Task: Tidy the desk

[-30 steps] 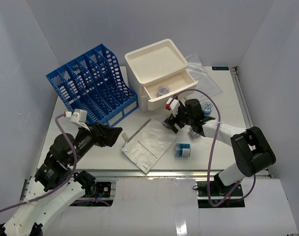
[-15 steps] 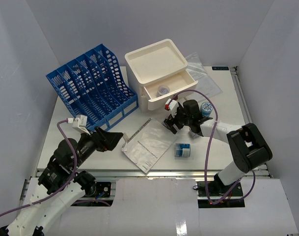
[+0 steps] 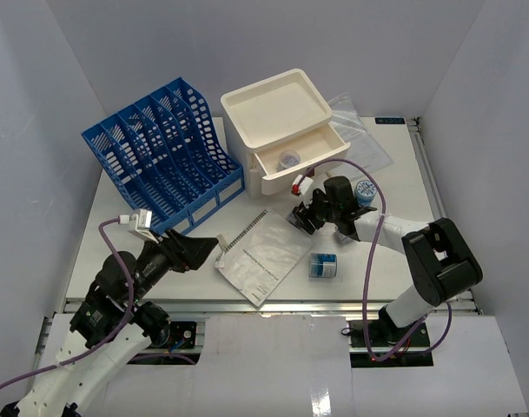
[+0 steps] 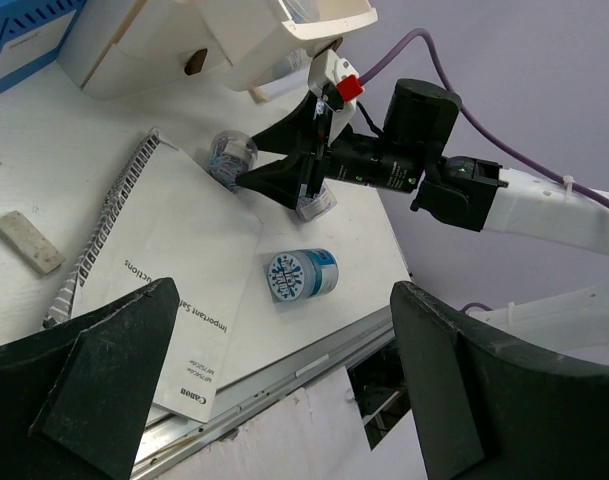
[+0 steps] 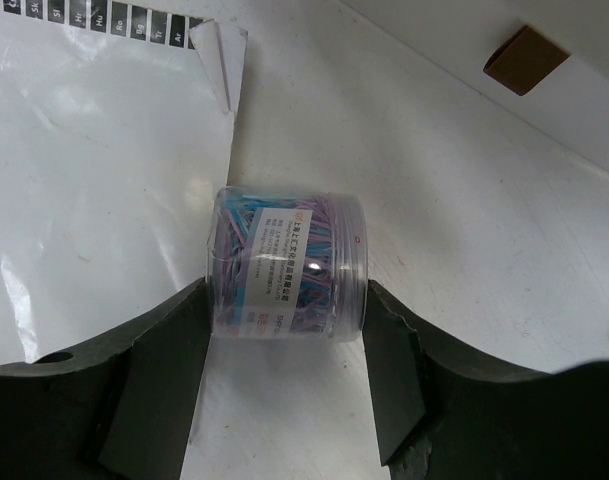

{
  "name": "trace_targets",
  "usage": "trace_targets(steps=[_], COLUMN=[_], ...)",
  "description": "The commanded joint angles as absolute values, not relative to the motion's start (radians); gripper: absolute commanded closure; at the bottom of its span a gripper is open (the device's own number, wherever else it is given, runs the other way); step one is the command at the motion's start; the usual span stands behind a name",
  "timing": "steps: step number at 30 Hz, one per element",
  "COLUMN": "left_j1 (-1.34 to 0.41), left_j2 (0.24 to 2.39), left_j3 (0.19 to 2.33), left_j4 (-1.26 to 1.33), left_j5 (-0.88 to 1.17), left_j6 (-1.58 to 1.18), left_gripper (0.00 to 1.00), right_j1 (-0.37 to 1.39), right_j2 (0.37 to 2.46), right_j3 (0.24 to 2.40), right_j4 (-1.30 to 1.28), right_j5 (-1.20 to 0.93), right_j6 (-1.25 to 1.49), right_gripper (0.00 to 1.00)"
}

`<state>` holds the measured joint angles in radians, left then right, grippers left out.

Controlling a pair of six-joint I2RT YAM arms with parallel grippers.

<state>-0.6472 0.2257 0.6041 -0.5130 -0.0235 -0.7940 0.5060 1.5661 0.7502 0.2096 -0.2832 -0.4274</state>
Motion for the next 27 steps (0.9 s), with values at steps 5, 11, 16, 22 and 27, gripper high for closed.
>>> trace_targets(steps=[5, 11, 16, 22, 27], left_j1=[-0.641, -0.641, -0.641, -0.641, -0.641], left_j2=[0.221, 0.236, 0.242, 0.233, 0.222], left_j3=[0.566, 0.545, 0.537, 0.548, 0.554], left_j4=[-0.472, -0.428, -0.411, -0.417, -0.423], left_j5=[0.037, 0.047, 0.062, 0.069, 0.074], left_j6=[-0.819, -0.82, -0.825, -0.822, -0.825], left_gripper=[0.02, 0.02, 0.02, 0.02, 0.02], right_j1=[0.488, 0.485, 0.474, 0.446, 0.419], right_j2=[1.284, 1.15, 1.134, 1.187, 1.235], right_j3=[0.788, 0.95, 1.101, 1.281, 1.333], right_j4=[0.001, -0.291, -0.378, -0.212, -0.081], right_j5=[-0.596, -0.752, -0.818, -0.591, -0.366], right_j6=[-0.64, -0.726, -0.656, -0.427, -0.287], right_gripper=[0.66, 0.71, 0.72, 0.78, 0.83])
